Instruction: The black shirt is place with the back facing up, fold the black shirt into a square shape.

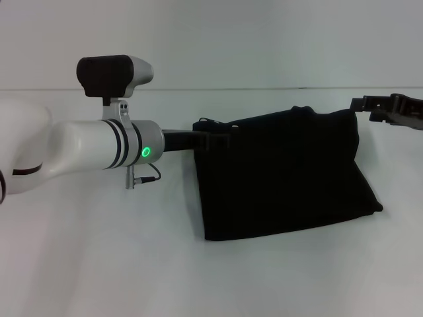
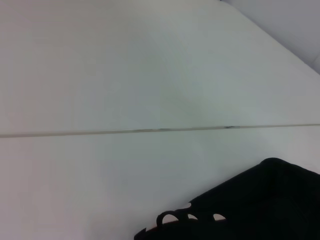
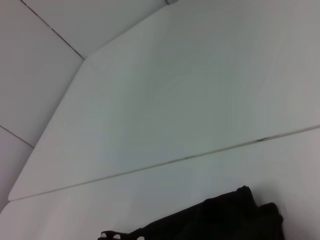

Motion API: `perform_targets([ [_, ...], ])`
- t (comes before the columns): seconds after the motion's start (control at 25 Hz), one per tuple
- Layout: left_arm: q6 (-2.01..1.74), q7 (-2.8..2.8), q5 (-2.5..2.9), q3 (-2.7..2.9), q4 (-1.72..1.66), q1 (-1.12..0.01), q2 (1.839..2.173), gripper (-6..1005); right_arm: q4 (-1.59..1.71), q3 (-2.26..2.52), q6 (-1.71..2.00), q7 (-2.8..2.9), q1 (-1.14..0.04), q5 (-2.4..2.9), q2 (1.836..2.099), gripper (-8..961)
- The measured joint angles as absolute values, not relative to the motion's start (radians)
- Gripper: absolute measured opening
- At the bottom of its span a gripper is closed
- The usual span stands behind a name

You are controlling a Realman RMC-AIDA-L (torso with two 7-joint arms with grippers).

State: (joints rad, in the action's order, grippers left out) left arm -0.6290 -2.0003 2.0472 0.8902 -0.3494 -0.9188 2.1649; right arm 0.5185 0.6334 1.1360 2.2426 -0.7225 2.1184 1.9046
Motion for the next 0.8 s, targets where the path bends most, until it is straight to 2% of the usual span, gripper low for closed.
perform_targets([
  [0.2, -0.609, -1.997, 2.049, 0.893, -0.329, -0.928, 2.166, 880, 0.519, 0.633, 1.137, 2.243, -0.722, 2.118, 1.905, 703],
  [0.64, -0.585, -1.932, 2.036, 0.899, -0.335, -0.921, 2.171, 656, 0.519, 0.633, 1.137, 2.241, -0.719, 2.118, 1.904, 704],
  [0.8, -0.579, -1.931, 2.036, 0.898, -0.337, -0.921, 2.171, 490, 0.519, 0.633, 1.136, 2.236, -0.715, 2.118, 1.904, 704],
])
